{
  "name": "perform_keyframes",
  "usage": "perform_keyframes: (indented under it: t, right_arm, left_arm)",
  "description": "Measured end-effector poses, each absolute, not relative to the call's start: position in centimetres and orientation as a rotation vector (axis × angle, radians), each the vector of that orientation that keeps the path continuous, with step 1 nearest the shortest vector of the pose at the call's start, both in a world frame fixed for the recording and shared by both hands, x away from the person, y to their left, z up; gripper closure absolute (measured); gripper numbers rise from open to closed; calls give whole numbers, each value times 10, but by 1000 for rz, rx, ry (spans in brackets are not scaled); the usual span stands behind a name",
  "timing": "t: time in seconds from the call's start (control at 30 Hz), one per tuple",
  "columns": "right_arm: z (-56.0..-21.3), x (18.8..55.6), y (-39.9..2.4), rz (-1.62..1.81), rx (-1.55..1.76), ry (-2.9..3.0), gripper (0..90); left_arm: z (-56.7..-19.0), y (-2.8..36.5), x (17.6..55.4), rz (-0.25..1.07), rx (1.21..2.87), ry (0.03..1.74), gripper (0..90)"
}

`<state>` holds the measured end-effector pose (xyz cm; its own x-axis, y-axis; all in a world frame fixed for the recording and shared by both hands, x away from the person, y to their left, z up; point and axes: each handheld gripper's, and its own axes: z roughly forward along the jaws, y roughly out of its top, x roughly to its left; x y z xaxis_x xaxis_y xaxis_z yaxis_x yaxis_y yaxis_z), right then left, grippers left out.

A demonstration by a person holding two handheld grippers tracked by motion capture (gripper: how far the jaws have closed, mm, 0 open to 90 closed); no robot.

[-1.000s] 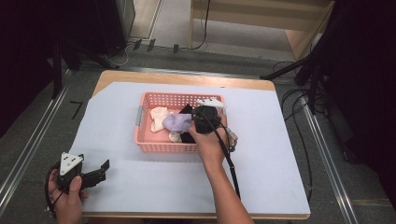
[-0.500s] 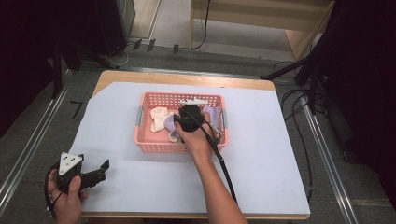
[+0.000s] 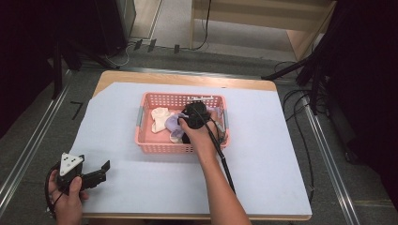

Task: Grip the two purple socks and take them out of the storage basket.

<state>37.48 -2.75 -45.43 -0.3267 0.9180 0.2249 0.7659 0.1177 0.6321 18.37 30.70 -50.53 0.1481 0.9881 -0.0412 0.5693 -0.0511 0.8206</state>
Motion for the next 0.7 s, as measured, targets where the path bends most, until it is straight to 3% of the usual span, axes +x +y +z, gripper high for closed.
perform_keyframes:
  t: [0.27,0.53,0.7]
  right_arm:
    - [-460,383,-24,942,1763,2280,515]
    - [-461,382,-23,1010,1753,2330,811]
    - [-458,375,-27,1113,1649,2299,846]
  left_arm:
    - [-505,307,184,738,1714,1505,85]
    - [-505,307,184,739,1714,1506,86]
    - [-505,307,184,738,1714,1506,86]
